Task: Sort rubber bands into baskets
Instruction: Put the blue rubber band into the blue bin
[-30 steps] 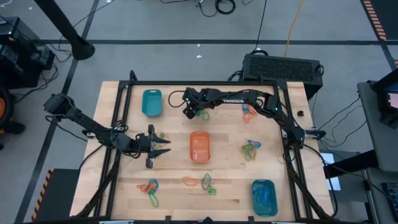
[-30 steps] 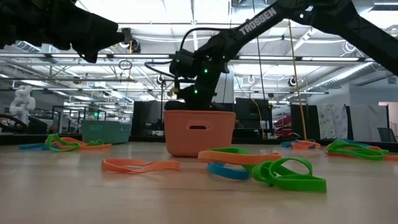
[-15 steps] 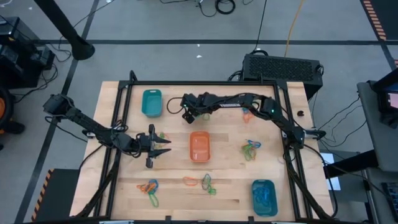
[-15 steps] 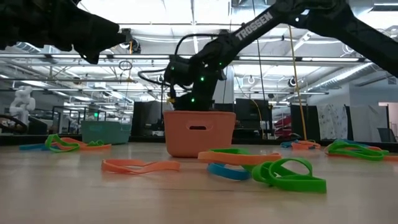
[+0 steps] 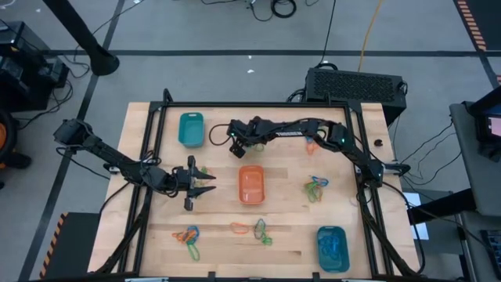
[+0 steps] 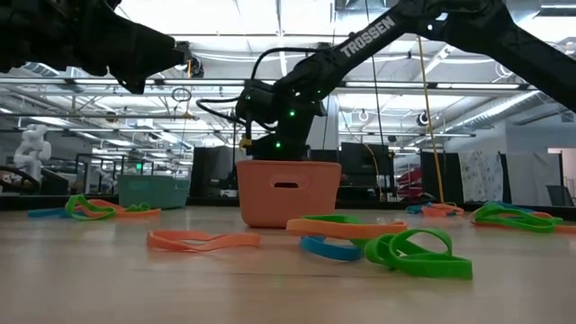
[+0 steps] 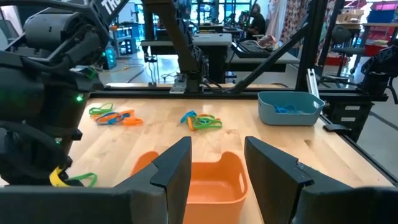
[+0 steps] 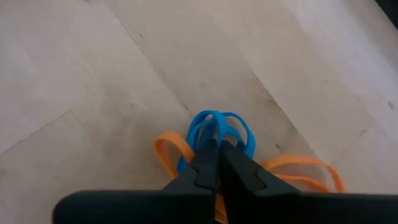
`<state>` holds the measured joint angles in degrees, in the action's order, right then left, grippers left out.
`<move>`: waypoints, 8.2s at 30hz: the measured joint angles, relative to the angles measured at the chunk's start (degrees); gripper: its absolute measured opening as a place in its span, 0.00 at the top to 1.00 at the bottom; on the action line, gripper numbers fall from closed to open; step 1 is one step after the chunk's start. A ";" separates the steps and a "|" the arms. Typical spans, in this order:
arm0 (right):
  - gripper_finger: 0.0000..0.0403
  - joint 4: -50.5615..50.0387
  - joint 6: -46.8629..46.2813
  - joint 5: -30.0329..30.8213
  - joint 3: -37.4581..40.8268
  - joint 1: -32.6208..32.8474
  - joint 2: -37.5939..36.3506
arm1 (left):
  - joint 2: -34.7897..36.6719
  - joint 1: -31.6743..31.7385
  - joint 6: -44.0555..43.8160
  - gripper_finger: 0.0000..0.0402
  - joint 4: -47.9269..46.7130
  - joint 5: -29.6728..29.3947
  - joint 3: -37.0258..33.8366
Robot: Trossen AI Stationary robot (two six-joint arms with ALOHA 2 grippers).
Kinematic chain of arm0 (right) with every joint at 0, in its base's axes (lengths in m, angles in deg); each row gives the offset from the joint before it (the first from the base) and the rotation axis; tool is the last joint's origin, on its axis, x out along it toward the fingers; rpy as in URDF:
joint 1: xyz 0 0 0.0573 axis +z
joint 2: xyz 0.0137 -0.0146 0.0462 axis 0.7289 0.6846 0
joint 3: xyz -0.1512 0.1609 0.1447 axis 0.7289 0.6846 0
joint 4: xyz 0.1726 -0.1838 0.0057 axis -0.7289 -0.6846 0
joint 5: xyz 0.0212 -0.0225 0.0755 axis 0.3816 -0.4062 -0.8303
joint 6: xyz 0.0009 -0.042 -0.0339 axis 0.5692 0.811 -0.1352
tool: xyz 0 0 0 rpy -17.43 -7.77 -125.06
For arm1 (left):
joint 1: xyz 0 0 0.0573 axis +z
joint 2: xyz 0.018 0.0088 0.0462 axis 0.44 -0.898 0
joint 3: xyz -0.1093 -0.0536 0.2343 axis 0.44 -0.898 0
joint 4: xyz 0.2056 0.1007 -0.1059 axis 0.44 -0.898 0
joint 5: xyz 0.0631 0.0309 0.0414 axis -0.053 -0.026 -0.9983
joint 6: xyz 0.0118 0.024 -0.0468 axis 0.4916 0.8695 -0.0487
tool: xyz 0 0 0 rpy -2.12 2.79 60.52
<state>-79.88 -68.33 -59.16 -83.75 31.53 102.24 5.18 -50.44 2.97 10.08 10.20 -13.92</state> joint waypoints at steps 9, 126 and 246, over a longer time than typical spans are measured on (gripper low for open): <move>1.00 -2.44 1.11 -0.63 0.16 1.83 -6.63 | 0.00 0.00 0.12 0.61 -0.28 0.00 0.00; 0.75 21.44 -0.51 -3.47 14.36 2.97 -5.31 | 0.01 0.01 -1.10 0.61 -1.31 0.37 0.02; 0.58 -53.22 -63.80 -4.98 22.79 53.59 -42.88 | -17.64 -15.66 -20.47 0.61 -62.27 -7.32 33.05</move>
<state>-133.10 -132.14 -64.14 -60.96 85.12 59.36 -12.46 -66.10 -17.50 -52.19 2.88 19.13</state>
